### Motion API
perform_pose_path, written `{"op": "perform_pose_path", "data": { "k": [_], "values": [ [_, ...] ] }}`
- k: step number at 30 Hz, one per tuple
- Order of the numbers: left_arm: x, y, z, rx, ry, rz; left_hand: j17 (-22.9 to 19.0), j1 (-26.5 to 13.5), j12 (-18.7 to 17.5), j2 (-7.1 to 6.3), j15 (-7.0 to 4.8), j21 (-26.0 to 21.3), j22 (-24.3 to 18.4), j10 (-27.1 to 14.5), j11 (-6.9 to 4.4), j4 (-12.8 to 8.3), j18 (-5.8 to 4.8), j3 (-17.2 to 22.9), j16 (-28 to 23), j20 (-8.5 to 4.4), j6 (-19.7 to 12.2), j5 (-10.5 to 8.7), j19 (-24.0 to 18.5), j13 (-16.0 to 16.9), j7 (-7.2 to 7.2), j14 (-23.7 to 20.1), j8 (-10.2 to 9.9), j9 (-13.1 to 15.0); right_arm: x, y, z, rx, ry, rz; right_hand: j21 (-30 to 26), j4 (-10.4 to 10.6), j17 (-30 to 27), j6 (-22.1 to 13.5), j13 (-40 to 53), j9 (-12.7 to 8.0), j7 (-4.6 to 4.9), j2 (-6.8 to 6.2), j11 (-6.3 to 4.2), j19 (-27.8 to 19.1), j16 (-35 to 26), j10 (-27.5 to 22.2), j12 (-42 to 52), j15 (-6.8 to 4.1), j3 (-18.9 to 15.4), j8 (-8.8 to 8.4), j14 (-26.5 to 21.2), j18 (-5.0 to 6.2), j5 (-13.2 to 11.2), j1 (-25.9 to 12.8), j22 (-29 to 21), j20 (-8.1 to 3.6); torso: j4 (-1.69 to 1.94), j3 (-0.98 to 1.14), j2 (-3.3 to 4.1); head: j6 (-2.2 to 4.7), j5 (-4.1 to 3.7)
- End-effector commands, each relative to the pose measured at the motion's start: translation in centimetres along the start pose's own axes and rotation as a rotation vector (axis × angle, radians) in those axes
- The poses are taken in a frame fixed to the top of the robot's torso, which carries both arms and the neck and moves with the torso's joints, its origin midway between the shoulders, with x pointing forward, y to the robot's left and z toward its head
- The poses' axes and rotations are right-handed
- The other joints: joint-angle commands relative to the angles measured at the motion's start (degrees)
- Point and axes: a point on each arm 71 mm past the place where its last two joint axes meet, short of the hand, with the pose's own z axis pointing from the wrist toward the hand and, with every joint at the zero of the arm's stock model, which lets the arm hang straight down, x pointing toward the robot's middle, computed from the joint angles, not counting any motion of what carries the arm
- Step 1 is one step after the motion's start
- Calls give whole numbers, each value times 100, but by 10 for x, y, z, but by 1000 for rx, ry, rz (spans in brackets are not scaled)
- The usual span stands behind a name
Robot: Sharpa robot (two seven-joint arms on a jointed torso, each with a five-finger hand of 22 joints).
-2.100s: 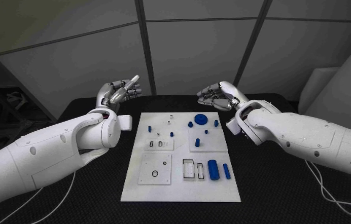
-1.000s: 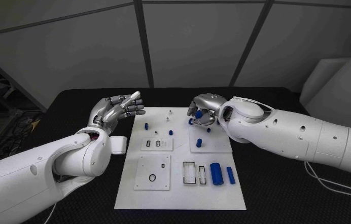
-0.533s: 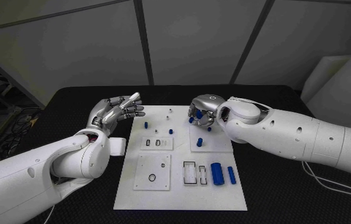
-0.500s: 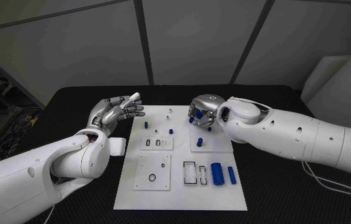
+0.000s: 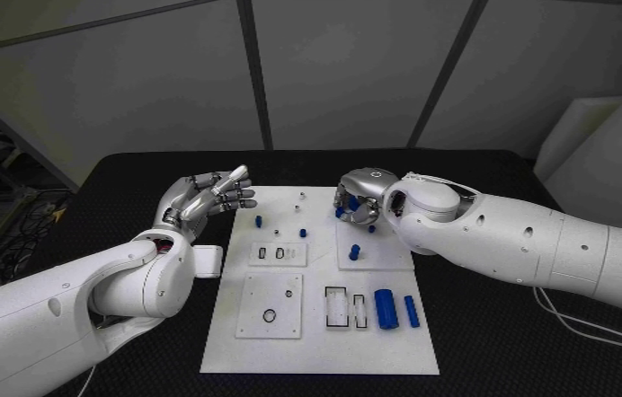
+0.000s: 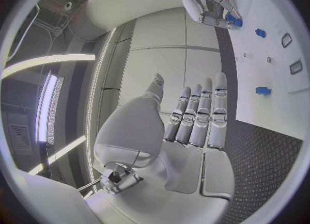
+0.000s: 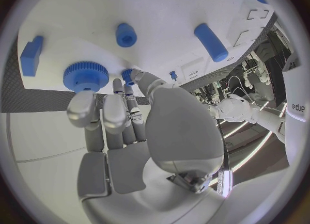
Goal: Assemble the parts on the task board
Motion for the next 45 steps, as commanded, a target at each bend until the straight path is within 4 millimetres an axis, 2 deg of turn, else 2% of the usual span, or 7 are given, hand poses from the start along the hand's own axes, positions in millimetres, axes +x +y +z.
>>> {"op": "perform_pose_path", "data": {
  "k": [1,11,17,25,30,35,45],
  "values": [
    [2,-1,0,9,19,0,7,30,-39,49,-5,32,8,31,-6,2,-17,-47,-36,13,45,13,41,-6,7,-27,-27,-6,-1,1,1,3,10,-12,75,26,76,77,8,11,3,94,-14,60,81,85,27,-22,66,33,217,-101,37,2,94,1,8,-4,19,-10,-5],
    [2,-1,0,6,19,0,5,30,-66,68,5,26,1,22,1,0,-25,-54,-71,15,43,14,32,-8,14,-55,-46,-9,0,1,3,8,16,-11,212,52,229,223,13,30,-10,153,-44,131,246,250,35,-44,165,67,216,-132,17,43,291,-14,8,-7,41,-49,-17],
    [2,-1,-1,5,18,1,4,33,-81,76,11,22,-2,14,6,-3,-28,-58,-90,17,42,14,25,-9,17,-71,-56,-10,-4,2,3,1,-38,2,296,0,304,427,45,70,-45,255,-96,155,341,464,67,-86,324,138,205,-145,-179,172,399,-49,6,-4,48,-51,-11],
    [-1,-1,-1,2,14,4,3,33,-92,78,14,19,-4,8,10,-5,-29,-62,-101,18,40,13,21,-10,18,-79,-62,-10,-14,6,-2,-12,-168,35,340,-18,336,486,58,83,-47,245,-110,178,379,531,67,-95,357,158,202,-157,-145,182,466,-60,-4,-7,52,-12,11],
    [-2,-1,-1,0,12,5,3,33,-99,77,15,18,-6,3,12,-7,-30,-65,-107,19,37,13,19,-11,19,-83,-67,-11,-22,7,0,-6,-224,45,352,-19,343,500,59,87,-49,223,-112,185,390,542,62,-96,354,161,201,-160,-157,171,486,-62,14,-11,62,23,12],
    [-3,-1,-1,-1,11,5,3,33,-99,77,15,18,-6,3,12,-7,-30,-65,-107,19,37,13,19,-11,19,-83,-67,-11,-30,10,7,3,-256,45,361,-11,357,507,59,88,-49,209,-111,186,404,547,54,-96,351,160,202,-162,-187,152,496,-63,17,-19,71,51,9],
    [0,-1,-1,-3,17,2,3,33,-111,76,18,16,-8,-6,15,-10,-30,-72,-116,20,31,13,16,-12,22,-86,-77,-12,-32,22,27,1,-259,47,373,3,371,504,57,87,-49,194,-109,189,422,546,37,-95,349,152,202,-164,-220,128,513,-63,31,-19,85,106,-1]
  ]
}}
